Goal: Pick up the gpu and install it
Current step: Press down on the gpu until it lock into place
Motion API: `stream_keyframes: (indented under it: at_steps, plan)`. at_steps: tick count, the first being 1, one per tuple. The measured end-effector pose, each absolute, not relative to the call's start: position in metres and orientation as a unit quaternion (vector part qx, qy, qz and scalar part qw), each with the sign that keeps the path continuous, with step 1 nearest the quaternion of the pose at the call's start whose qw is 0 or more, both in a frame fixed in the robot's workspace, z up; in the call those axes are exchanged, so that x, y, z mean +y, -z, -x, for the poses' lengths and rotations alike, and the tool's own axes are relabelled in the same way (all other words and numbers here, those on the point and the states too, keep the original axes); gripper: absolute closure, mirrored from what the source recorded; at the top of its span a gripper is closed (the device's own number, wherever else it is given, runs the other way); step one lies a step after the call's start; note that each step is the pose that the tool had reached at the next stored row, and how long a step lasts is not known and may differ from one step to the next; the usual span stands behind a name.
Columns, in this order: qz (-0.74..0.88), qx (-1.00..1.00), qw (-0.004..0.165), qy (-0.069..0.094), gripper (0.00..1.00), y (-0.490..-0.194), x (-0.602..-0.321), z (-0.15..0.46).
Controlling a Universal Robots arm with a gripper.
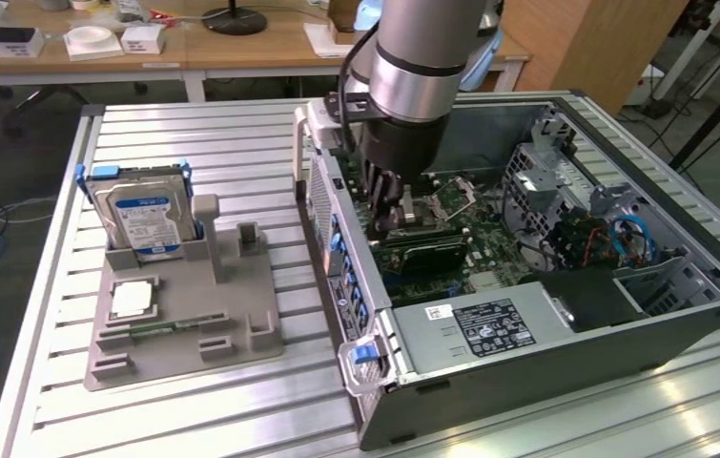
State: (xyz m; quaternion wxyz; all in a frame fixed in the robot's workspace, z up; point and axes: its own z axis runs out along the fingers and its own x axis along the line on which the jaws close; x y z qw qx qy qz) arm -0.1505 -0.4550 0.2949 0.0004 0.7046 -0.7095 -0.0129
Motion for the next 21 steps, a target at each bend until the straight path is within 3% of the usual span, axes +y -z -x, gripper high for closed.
stream_keyframes:
  at_steps: [3,7,21]
  plan:
    - [-0.705,-0.709,0.001,0.013,0.89,-0.2949,-0.4550,0.1505]
    - [-0.704,-0.709,0.015,0.030,0.89,-0.2950,-0.4551,0.1499]
    - [-0.704,-0.709,0.016,0.031,0.89,-0.2949,-0.4552,0.1515]
